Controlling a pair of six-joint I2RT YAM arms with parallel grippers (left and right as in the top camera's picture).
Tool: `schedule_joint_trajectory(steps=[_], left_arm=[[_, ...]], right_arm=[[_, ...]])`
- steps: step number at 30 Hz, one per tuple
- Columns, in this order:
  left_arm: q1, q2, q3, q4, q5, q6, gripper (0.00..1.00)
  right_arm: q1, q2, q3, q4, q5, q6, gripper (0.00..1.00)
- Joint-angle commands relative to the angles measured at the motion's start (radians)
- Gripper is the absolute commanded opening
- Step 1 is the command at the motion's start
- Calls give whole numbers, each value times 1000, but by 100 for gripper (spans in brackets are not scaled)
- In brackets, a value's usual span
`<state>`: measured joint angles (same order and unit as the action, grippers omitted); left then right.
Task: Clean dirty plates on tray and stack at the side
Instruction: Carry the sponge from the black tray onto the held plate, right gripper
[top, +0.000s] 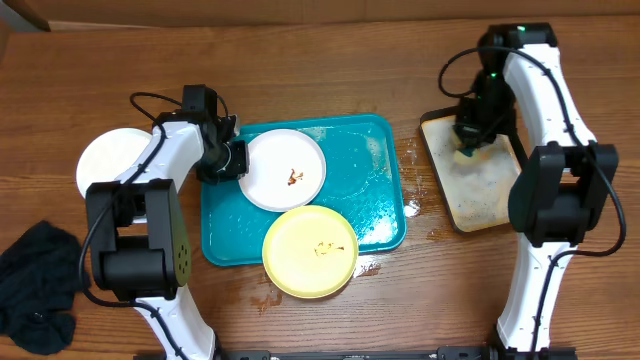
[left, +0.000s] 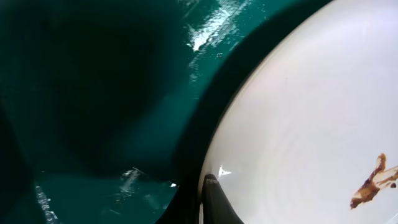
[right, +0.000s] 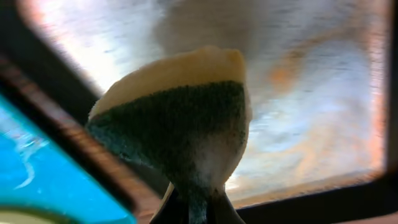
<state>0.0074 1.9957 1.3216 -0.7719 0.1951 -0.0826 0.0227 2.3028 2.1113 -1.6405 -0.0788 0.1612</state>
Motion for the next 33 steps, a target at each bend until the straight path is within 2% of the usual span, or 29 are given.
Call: schedule_joint_trajectory(steps=[1,12,21,28,33], left_arm=[[-23,18,-22,-2,-15,-26,4],[-27,18,-19,1,-14,-67,4],[-27,18,40,9,-19,-108,4],[-28,18,72,-15,-18,-121,4],[-28,18,73,-32,-18,-121,4]], right_arm=[[43,-40,64,-3,-109,-36,4],[233,-42,67,46,-428,-164,4],[449,-42,67,88,-507,-161,4],[589,-18,56,266,-492,-12,4],[611,13,55,327,-202,257,4]])
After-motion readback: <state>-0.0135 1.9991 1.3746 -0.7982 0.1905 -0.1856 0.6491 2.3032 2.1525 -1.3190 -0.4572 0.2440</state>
